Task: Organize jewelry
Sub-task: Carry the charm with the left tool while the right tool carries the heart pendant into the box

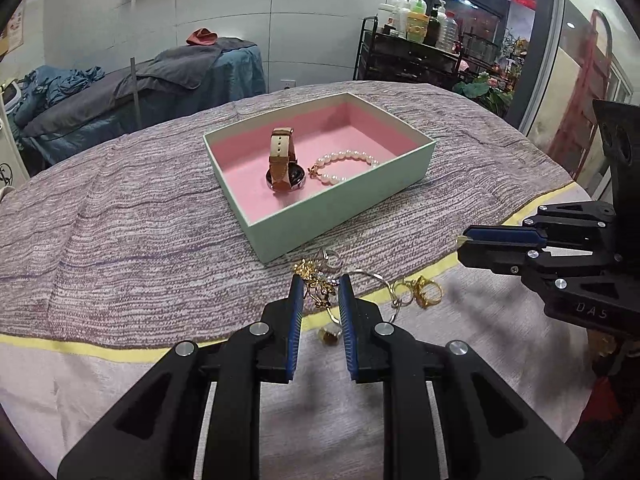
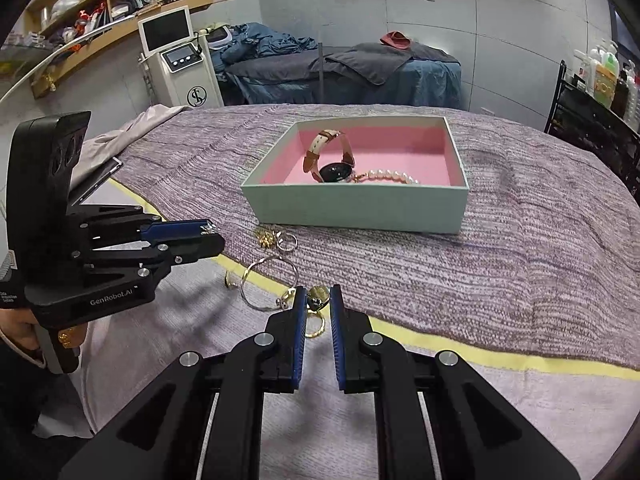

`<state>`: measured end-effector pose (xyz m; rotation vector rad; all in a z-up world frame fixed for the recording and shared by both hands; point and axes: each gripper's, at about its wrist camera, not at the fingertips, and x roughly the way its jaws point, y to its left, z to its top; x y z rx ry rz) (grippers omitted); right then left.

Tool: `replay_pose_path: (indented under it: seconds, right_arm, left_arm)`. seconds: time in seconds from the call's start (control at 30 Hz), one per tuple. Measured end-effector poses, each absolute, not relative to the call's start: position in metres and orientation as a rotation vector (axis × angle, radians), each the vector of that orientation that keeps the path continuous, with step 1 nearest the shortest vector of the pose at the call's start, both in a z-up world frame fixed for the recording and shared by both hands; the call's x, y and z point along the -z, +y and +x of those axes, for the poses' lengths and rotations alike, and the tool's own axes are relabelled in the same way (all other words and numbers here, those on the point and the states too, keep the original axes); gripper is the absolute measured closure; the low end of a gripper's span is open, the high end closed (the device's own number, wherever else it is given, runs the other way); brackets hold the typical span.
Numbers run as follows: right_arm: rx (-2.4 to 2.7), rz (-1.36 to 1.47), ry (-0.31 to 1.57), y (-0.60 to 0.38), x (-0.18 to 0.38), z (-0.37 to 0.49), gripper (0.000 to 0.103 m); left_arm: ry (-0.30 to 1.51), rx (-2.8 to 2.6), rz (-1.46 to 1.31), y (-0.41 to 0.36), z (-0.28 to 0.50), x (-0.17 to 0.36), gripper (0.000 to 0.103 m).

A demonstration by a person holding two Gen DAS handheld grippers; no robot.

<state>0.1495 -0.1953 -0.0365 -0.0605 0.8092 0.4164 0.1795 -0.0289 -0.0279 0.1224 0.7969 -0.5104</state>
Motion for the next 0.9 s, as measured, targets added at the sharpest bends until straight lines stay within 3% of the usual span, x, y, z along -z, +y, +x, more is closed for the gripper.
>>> replay_pose_path:
  seconds: [0.43,0.9]
  right_arm:
    - [-0.373,-0.114,0.773,-0.195,0.003,0.232,0.092]
    - [-0.356,-0.14,0.915,-0.19,0.034,0.284,0.092]
  left_arm:
    - [0.848,0.507,0.133,-0.056,0.264,0.013,0.085]
    - [0.939,0.494,0.173,-0.074,0.302,0.038,0.085]
